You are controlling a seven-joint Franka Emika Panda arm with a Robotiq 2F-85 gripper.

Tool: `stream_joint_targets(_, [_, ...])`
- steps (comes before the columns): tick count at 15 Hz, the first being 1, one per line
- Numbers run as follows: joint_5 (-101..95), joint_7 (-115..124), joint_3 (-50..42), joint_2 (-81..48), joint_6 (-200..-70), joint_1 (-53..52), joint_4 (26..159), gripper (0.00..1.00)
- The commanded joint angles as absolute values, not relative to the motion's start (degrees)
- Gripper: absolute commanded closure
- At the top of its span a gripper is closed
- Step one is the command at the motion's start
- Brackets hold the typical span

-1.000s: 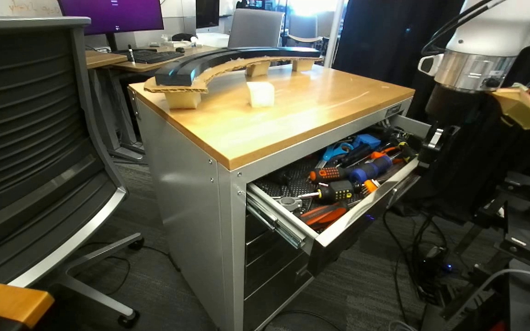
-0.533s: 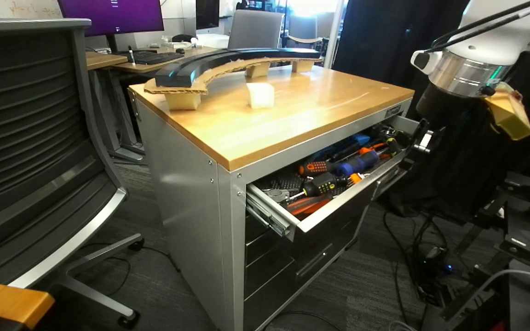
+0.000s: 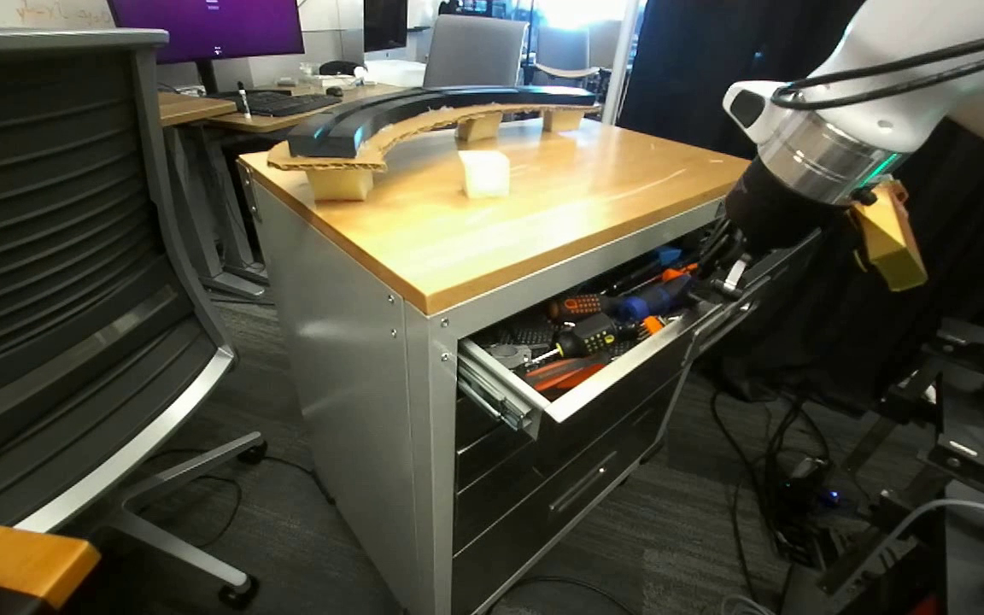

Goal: Put the black and yellow mug inside the open drawer, close the drawer

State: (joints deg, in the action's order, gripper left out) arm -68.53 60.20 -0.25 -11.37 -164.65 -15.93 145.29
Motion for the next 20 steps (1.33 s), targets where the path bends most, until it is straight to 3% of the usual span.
stream_joint_targets(1, [-59.34, 55.09, 0.97, -13.69, -166.33, -14.2, 145.48, 0.94])
stream_joint_targets(8, [-53.44, 53.87, 0.87, 5.93, -171.35, -12.59, 150.38, 0.93])
stream_joint_targets(10, [-41.9, 47.59, 4.11, 5.42, -166.36, -11.85, 153.38, 0.93])
stream_joint_targets(12, [-31.79, 41.1, 1.35, 8.6, -157.3, -15.97, 155.32, 0.93])
stream_joint_targets(13, [-26.99, 38.39, 4.79, 8.91, -153.72, -12.76, 155.8, 0.92])
stream_joint_targets(20, [-6.95, 25.94, 6.71, 3.05, -130.97, -10.31, 152.16, 0.93])
